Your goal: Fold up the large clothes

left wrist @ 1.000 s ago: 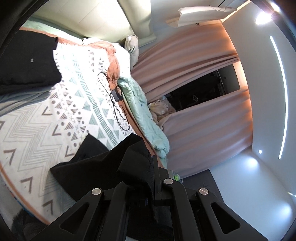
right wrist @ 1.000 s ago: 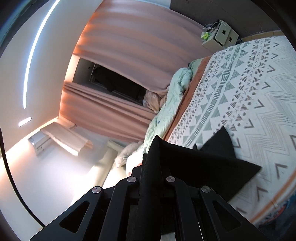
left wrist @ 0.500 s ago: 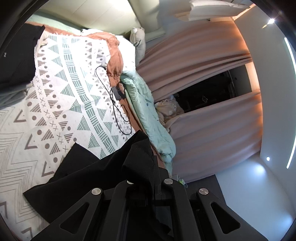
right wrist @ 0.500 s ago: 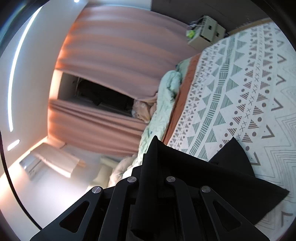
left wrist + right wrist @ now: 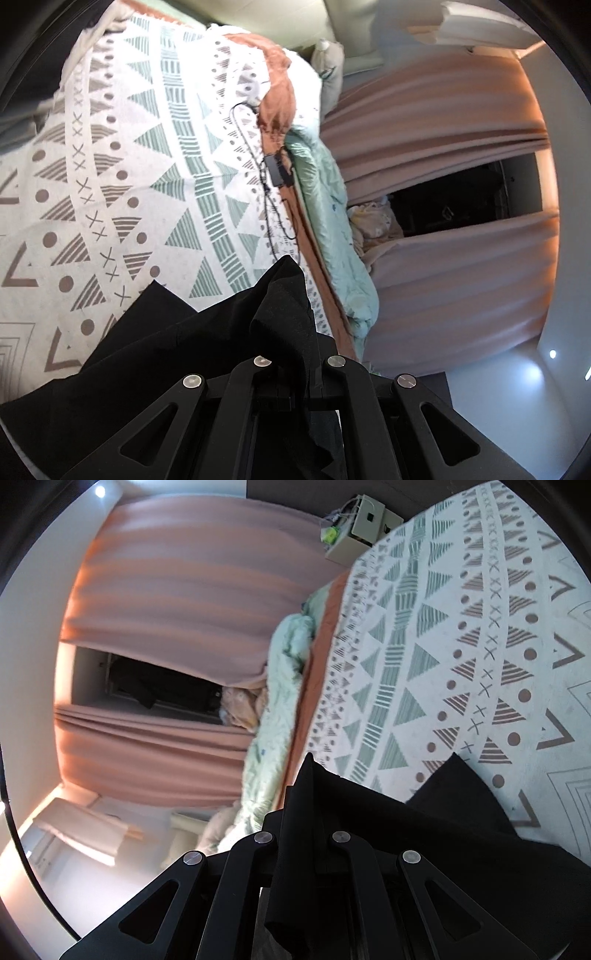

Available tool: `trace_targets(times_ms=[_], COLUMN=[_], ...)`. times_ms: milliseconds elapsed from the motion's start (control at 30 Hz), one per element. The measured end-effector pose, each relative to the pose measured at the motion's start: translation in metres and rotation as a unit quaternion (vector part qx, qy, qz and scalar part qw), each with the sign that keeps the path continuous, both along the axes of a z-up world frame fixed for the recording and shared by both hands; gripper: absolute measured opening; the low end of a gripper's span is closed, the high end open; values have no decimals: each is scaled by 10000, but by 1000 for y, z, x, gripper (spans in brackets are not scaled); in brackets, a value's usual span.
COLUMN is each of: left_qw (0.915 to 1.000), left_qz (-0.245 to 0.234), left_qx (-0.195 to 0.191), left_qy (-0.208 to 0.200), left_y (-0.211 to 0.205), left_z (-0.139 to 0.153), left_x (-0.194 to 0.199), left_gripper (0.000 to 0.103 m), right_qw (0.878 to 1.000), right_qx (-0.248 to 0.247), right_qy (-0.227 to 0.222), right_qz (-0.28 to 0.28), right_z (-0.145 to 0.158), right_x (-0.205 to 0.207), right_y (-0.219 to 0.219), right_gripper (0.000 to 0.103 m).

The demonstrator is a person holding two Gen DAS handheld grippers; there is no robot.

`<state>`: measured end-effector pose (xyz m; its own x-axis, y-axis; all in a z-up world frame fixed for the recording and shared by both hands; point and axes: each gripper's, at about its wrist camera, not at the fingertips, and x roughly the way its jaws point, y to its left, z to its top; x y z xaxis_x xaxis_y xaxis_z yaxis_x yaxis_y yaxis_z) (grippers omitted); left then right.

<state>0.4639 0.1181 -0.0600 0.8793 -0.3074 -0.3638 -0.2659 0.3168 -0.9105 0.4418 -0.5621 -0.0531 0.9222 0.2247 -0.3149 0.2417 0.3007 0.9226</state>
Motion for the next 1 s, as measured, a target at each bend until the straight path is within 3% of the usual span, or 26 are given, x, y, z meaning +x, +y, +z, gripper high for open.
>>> trace_targets(times_ms=[267, 567, 600, 633, 667, 700, 733, 800, 900, 1000], left_qw=[9975, 9965, 9964, 9962, 9962, 9966, 9968, 9961, 9964, 9954], left_qz=[-212, -371, -488, -611, -676, -697, -654, -599, -572, -434], left_qx=[276, 358, 327, 301, 289, 316, 393, 633, 597, 789], left_qy=[608, 655, 614, 545, 459, 312, 217, 130, 168, 317], left_y=[0, -5, -7, -10, -12, -15, -17, -19, -16, -10], left_z=[-56, -75, -76, -75, -74, -71, -67, -60, -61, -60], left_x=[39, 56, 60, 64, 66, 66, 65, 62, 58, 51], left_gripper=[1, 3, 13, 37, 53, 74, 82, 82, 82, 82], right_qw=[9977, 9956, 9950, 9938, 9932, 9938, 9942, 9937, 9923, 9893], right_qx=[-253, -550, -615, -691, -746, -767, -790, -920, -1028, -1080], right_qy=[481, 627, 680, 789, 823, 759, 691, 613, 664, 960], right_qz=[399, 424, 397, 373, 335, 283, 224, 162, 191, 185], right_z=[-58, -67, -67, -67, -66, -65, -63, -57, -53, -54], right_x=[32, 48, 50, 52, 53, 51, 50, 46, 42, 38], right_y=[-5, -3, -3, -4, -5, -6, -7, -8, -10, -14], right_gripper=[7, 8, 9, 10, 24, 34, 49, 51, 51, 51])
